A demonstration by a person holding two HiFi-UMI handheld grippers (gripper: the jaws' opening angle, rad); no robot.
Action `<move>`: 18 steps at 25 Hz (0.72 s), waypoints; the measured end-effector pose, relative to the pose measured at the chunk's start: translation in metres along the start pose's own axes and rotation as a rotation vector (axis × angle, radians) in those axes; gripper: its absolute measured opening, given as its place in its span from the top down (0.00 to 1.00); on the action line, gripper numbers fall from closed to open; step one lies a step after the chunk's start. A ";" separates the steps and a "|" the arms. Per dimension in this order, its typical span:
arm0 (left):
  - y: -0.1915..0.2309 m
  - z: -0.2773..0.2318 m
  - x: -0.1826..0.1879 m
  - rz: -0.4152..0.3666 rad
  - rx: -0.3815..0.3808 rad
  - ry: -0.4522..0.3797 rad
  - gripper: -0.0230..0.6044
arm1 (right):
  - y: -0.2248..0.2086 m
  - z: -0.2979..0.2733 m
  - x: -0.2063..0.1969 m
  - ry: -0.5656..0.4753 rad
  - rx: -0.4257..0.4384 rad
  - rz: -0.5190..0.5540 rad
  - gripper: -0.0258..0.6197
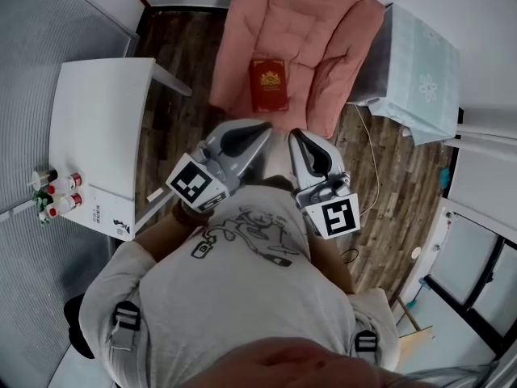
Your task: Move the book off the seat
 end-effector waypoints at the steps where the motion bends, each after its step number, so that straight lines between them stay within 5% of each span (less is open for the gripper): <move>1: 0.004 0.000 -0.001 0.003 -0.001 0.002 0.96 | -0.001 -0.003 -0.002 0.002 -0.003 -0.005 0.94; 18: 0.056 -0.041 -0.042 0.044 0.042 0.065 0.96 | -0.060 -0.040 -0.047 0.075 0.033 -0.028 0.91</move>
Point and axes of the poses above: the fingertips, and each gripper's own axes: z backward along the fingers, y to its left, x out of its top, the point moved 2 cm from there along z, backward along the fingers, and after that the axes turned 11 degrees about -y, right-handed, at the moved point
